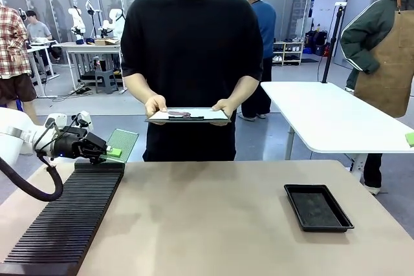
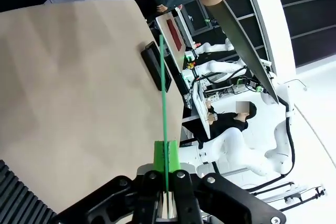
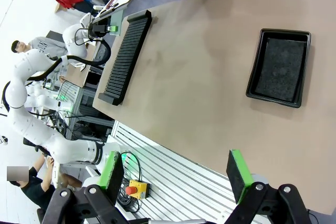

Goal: Inspect the PCB.
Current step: Pick up the Blank PCB and present it to the human, then release the Blank PCB you were holding, then pick up the Blank PCB that the human is holding.

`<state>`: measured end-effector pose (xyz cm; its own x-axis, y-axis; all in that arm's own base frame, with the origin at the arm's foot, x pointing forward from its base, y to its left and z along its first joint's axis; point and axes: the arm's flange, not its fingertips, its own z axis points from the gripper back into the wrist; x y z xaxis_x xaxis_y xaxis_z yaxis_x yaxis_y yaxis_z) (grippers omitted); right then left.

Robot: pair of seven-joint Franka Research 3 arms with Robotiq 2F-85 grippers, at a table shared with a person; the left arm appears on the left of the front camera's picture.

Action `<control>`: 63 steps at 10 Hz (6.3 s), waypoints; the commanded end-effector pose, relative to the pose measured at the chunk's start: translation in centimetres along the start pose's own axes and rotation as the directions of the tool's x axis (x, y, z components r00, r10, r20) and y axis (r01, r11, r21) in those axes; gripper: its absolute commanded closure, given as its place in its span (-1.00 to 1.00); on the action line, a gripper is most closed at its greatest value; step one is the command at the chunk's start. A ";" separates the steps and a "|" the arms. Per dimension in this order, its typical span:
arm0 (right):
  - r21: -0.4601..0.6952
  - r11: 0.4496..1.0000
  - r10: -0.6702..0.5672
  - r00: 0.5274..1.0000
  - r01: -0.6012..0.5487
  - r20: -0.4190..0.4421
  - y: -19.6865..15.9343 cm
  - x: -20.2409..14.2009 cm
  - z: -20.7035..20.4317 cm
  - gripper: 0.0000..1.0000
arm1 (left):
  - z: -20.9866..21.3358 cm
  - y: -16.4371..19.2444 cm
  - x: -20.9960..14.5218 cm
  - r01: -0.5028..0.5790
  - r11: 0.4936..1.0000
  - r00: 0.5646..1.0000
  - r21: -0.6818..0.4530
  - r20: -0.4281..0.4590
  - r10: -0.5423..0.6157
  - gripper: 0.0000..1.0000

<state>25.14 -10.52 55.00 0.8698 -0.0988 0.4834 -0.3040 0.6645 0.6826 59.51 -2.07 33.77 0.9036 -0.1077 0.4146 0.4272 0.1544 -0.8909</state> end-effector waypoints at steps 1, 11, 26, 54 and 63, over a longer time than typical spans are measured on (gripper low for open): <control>0.013 1.000 0.018 1.000 -0.018 0.006 0.0 -0.1 0.1 -1.00 | 0.0 0.1 -0.2 -0.010 1.000 1.000 -0.002 0.005 0.010 1.00; 0.013 1.000 0.018 1.000 -0.018 0.006 0.0 -0.1 0.1 -1.00 | 0.0 0.1 -0.2 -0.010 1.000 1.000 -0.002 0.005 0.010 1.00; 0.013 1.000 0.018 1.000 -0.018 0.006 0.0 -0.1 0.1 -1.00 | 0.0 0.1 -0.2 -0.010 1.000 1.000 -0.002 0.005 0.010 1.00; 0.013 1.000 0.018 1.000 -0.018 0.006 0.0 -0.1 0.1 -1.00 | 0.8 -0.7 0.5 0.016 1.000 1.000 -0.026 -0.002 -0.016 -1.00; 0.013 1.000 0.018 1.000 -0.018 0.006 0.0 -0.1 0.1 -1.00 | 9.0 -11.4 -1.0 0.035 0.998 0.999 -0.047 -0.003 -0.035 -1.00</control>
<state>25.16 -10.51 55.00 0.8696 -0.0985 0.4838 -0.3046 0.6642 0.6827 57.01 3.40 43.43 0.8802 -0.0943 0.4651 0.4736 0.1099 -0.8739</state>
